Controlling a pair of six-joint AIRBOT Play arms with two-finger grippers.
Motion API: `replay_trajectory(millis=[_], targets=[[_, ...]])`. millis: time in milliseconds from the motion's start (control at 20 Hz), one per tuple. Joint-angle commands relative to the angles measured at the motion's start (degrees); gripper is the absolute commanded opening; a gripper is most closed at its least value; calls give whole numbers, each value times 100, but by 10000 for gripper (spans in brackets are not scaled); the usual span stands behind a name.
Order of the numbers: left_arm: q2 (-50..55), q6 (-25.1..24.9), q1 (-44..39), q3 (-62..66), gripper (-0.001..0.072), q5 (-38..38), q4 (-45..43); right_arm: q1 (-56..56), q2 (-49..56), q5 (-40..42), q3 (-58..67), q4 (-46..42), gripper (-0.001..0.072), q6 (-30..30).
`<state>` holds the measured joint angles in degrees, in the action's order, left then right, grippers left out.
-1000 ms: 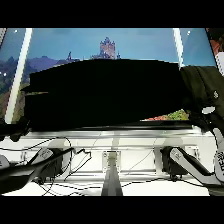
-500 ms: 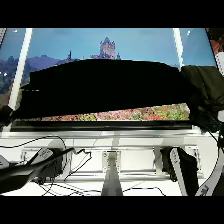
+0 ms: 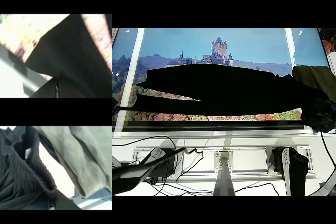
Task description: Fold the clothes and pants, and hang the long-sleeved shirts on hangers.
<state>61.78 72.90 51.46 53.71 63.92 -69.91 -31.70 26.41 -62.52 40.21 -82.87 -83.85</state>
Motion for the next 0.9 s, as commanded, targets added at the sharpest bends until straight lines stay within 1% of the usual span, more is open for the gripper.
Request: replay_trajectory(millis=[0, 100, 200, 250, 300, 400, 550, 600, 650, 700, 750, 850], targets=[[278, 260, -859, 579, 6, -861, -79, -4, 728, 688, 52, 308, 20, -192], [754, 566, -1475, 1082, 6, -1163, -369, -4, 1386, 1379, 52, 673, 20, -267], [1456, 909, -2022, 1615, 6, -1388, -636, -2, 2063, 1978, 94, 1200, 20, -269], [1805, 1056, -2214, 1873, 6, -1484, -636, 15, 2437, 2059, 238, 1499, 20, -267], [2166, 1180, -2393, 2138, 6, -1613, -634, 105, 2778, 2105, 428, 1606, 20, -269], [2776, 1335, -2647, 2618, 7, -1884, -634, 470, 3442, 2387, 911, 1598, 20, -269], [3429, 1333, -2929, 3121, 9, -2212, -592, 1032, 4439, 3141, 1602, 1600, 21, -302], [3530, 1331, -3014, 3145, 62, -2437, -564, 1143, 4719, 3410, 1762, 1602, 25, -367], [3571, 1327, -3082, 3145, 338, -2553, -575, 1226, 4966, 3654, 1884, 1604, 258, -372], [3576, 1329, -3115, 3145, 706, -2555, -629, 1292, 5125, 3810, 1952, 1604, 633, -372], [3545, 1325, -3110, 3145, 718, -2529, -673, 1322, 5171, 3816, 1978, 1624, 674, -374], [3353, 1327, -3010, 3145, 713, -2103, -793, 1325, 5110, 3628, 1978, 1613, 674, -369]])
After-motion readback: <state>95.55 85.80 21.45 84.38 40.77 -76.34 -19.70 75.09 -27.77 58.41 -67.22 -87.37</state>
